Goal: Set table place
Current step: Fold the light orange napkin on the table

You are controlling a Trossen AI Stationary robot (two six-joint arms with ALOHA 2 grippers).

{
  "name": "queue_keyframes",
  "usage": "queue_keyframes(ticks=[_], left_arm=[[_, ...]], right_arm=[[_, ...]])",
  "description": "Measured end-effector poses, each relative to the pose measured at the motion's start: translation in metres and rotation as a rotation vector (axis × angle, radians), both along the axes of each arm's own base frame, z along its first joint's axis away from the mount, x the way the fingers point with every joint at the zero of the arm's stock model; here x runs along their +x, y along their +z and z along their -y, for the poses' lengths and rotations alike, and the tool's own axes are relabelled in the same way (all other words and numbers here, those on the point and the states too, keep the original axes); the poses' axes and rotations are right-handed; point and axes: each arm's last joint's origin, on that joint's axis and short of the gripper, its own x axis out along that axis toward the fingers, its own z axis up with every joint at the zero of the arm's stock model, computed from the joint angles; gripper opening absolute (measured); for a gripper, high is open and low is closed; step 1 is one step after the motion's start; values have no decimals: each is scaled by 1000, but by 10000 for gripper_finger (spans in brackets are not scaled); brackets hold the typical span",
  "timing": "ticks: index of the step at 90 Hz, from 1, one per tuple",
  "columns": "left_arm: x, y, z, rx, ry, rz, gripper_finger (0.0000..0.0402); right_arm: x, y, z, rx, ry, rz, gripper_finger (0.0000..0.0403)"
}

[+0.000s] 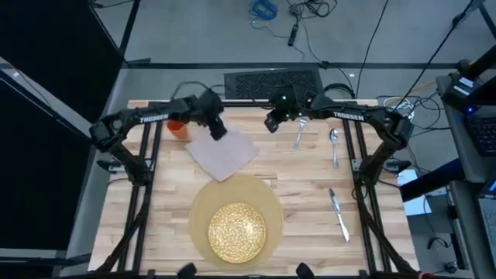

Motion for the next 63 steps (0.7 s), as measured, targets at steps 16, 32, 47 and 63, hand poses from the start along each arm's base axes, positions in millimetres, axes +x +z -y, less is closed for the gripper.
queue_keyframes(ticks=[16, 32, 47, 63], left_arm=[[-13, -4, -22, -97, 45, 98, 154], [-9, -26, -28, -186, 28, 88, 154], [-6, -42, -32, -193, 39, 32, 154], [-6, -47, -34, -167, 55, -10, 154]], right_arm=[[0, 0, 0, -17, 17, -4, 0], [0, 1, 0, -27, 28, -3, 0], [0, 0, 0, -27, 31, -8, 0], [0, 0, 0, -26, 31, -10, 0]])
